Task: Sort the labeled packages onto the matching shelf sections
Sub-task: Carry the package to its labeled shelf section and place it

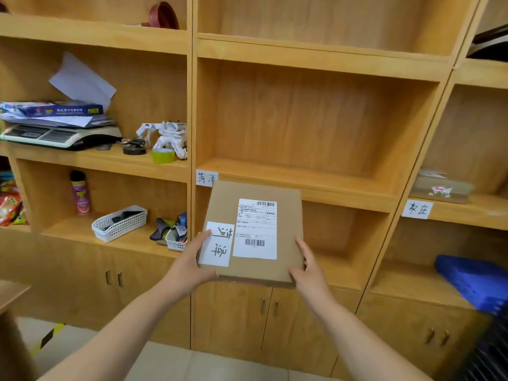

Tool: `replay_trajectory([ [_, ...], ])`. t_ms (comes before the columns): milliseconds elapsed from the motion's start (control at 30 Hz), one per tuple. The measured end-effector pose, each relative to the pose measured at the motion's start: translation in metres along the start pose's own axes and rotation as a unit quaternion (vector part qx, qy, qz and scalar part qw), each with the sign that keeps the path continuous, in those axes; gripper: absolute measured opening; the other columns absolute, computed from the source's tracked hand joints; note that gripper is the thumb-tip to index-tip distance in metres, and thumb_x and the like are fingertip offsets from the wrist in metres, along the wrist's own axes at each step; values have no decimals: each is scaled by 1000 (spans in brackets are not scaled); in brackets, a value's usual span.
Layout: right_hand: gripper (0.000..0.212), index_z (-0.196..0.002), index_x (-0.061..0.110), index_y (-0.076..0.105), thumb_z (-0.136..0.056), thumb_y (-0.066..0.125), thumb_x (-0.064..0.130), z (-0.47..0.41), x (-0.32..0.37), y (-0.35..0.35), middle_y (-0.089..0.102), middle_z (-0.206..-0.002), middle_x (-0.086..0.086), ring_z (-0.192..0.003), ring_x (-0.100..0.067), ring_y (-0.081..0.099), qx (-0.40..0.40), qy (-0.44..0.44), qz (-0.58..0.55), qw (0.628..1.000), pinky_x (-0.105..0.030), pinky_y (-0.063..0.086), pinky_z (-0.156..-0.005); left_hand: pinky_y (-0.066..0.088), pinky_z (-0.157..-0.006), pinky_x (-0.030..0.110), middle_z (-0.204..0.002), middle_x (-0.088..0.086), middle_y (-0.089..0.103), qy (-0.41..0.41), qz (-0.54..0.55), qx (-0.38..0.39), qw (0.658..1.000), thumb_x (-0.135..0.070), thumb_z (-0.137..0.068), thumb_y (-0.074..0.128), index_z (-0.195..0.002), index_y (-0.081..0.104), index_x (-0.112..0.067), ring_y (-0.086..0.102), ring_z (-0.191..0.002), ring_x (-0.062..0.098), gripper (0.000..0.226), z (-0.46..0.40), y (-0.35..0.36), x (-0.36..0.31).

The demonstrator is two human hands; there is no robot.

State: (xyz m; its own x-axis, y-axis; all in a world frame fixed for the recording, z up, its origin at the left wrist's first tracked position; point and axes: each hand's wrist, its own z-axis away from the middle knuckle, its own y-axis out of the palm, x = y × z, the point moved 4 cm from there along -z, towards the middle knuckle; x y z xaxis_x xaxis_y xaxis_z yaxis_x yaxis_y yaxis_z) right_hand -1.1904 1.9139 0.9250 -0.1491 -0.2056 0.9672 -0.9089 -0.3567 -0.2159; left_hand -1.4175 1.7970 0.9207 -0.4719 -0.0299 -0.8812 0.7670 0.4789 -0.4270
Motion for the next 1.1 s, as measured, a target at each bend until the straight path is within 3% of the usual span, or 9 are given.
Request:
replay_trajectory([
  [67,70,-143,28,33,-85,43,-9,-35,1,10,39,-147,5,-125,-11,44,-4,-12,4,1000,-23,40,-100,48,-64,11,-135,0,41,4,0,1,1000,-2,-70,73,-142,26,-28,48,-111,17,90,-33,-3,5],
  [167,70,-144,23,32,-84,43,-11,-89,3,22,39,-147,2,-126,-9,41,-2,-32,8,999,-22,35,-102,48,-64,13,-139,1,37,16,-6,-14,1000,-3,-69,74,-142,26,-27,47,-112,17,90,-86,-8,13],
  [233,70,-144,23,33,-83,43,-11,-126,5,30,40,-147,1,-129,-12,41,-1,-48,12,999,-26,35,-107,48,-78,16,-150,-2,28,26,-21,-35,999,-6,-68,75,-142,26,-27,41,-124,17,92,-120,-12,19],
  [333,69,-143,25,34,-84,43,-9,-180,8,38,41,-146,2,-132,-16,42,9,-60,10,998,-37,34,-113,39,-104,33,-156,-4,18,35,-48,-62,996,-9,-67,77,-142,27,-28,26,-139,17,92,-172,-19,23],
  [467,67,-144,23,33,-85,43,-8,-252,18,48,39,-147,-2,-134,-17,39,16,-83,30,996,-36,29,-115,37,-108,44,-156,-6,16,36,-56,-73,995,-10,-68,77,-143,26,-29,21,-142,17,92,-239,-25,20],
  [600,65,-143,21,36,-85,44,-7,-312,29,60,35,-145,-5,-132,-14,35,14,-108,59,992,-28,25,-114,34,-111,42,-156,-4,17,42,-50,-94,993,-11,-68,76,-142,27,-30,21,-141,16,90,-295,-36,21],
  [800,55,-137,19,43,-87,45,-5,-371,42,84,37,-131,3,-121,-5,35,16,-138,67,988,-8,21,-97,33,-110,37,-152,-1,23,53,-55,-111,991,-10,-71,74,-140,33,-26,27,-137,19,81,-354,-59,27],
  [967,47,-130,16,49,-87,49,-3,-406,54,105,42,-127,1,-119,-6,39,-2,-149,71,986,-10,23,-100,38,-92,15,-150,0,20,81,-56,-112,989,-9,-81,67,-137,39,-23,29,-128,12,64,-396,-77,30],
  [1100,47,-127,18,52,-83,61,3,-425,58,118,41,-129,0,-120,-9,42,-31,-137,64,988,-16,27,-101,35,-105,28,-155,0,14,104,-63,-93,988,-14,-85,62,-136,42,-26,21,-139,16,56,-424,-86,34],
])
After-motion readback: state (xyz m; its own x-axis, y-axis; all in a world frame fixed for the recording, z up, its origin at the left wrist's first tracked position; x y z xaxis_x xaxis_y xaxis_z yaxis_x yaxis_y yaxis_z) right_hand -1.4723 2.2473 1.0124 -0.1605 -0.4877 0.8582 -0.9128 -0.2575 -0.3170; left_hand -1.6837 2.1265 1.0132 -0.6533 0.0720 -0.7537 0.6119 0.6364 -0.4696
